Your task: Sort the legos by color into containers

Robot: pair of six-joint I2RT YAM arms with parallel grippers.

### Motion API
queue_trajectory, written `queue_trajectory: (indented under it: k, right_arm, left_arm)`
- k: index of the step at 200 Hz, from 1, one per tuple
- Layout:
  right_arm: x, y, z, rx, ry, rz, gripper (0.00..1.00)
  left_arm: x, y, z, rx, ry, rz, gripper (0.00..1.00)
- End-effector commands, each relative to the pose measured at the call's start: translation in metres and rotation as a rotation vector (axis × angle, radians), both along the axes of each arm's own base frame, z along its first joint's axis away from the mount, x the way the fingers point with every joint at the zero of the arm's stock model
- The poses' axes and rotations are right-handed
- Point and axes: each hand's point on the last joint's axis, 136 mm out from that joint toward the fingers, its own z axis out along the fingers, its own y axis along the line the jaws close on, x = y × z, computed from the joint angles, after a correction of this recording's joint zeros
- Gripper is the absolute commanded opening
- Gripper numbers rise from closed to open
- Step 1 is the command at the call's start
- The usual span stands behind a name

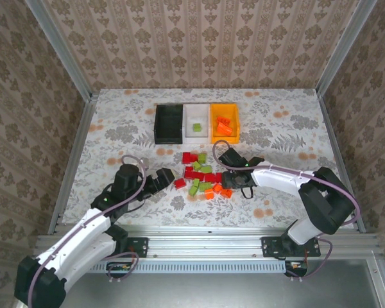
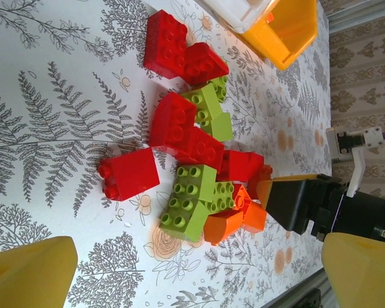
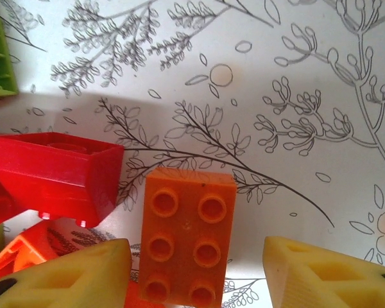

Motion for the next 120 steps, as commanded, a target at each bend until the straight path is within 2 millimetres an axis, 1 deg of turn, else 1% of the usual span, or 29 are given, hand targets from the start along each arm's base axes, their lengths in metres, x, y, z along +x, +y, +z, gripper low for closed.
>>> queue_trajectory:
  k: [1, 22, 78, 120]
  right_arm:
    - [-0.0058, -0.0042, -0.0138, -0.008, 0.036, -0.027, 0.56]
    - [-0.0059, -0.0049, -0.0187, -0.017, 0.044, -0.031, 0.53]
    - [-0.0066, -0.0086, -0.0227, -0.034, 0.047, -0.043, 0.42]
    - [-0.0040, -0.0102, -0.0185, -0.036, 0.028, -0.057, 0.39]
  left_arm:
    - [-0.0035, 0.0025, -0.0037, 0.006, 0.001, -0.017, 1.00]
    - [-0.0031, 0.0037, -0.0051, 0.005, 0.004, -0.015, 1.00]
    - [-0.0028, 0.0060, -0.0073, -0.007, 0.010, -0.014, 1.00]
    - [-0.0010, 0.0086, -0.0070, -0.009, 0.008, -0.012, 1.00]
